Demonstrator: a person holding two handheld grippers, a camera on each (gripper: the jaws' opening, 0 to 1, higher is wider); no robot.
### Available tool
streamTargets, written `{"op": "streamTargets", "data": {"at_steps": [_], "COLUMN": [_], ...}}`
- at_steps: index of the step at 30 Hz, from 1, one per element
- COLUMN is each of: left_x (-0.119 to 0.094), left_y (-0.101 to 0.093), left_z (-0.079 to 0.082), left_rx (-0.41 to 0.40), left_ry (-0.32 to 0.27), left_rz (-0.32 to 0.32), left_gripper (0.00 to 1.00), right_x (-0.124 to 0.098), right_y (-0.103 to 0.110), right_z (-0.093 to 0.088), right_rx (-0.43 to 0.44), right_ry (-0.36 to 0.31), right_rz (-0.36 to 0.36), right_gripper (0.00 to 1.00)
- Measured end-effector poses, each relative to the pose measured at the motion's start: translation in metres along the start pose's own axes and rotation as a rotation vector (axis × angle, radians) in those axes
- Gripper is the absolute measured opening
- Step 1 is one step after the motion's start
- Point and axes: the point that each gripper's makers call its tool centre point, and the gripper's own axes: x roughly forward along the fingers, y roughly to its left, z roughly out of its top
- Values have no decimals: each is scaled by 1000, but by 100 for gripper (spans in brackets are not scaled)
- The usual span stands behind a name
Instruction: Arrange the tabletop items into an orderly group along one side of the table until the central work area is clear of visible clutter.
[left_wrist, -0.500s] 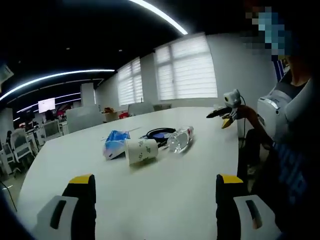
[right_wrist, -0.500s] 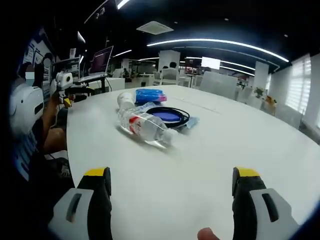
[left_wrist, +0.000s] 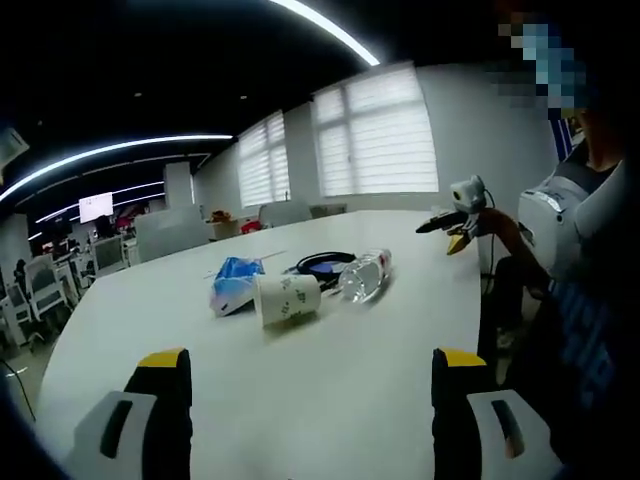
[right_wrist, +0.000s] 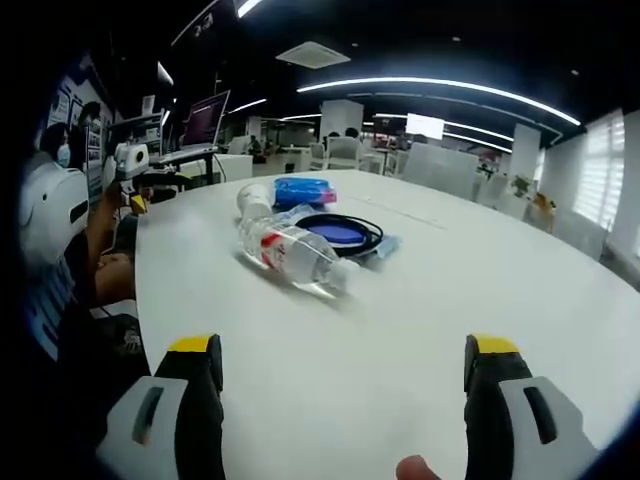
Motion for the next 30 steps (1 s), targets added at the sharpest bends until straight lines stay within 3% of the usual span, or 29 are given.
{"op": "streamTargets", "data": {"at_steps": [30], "left_x": [-2], "left_y": [2], "left_z": [-4], "left_rx": [-8], "left_ry": [2], "left_rz": [8], "left_gripper": [100], "right_x": [0], "right_y": [2], "right_z": [-4], "right_rx": [2], "right_ry": [9], "right_rz": [4], "right_gripper": [97]}}
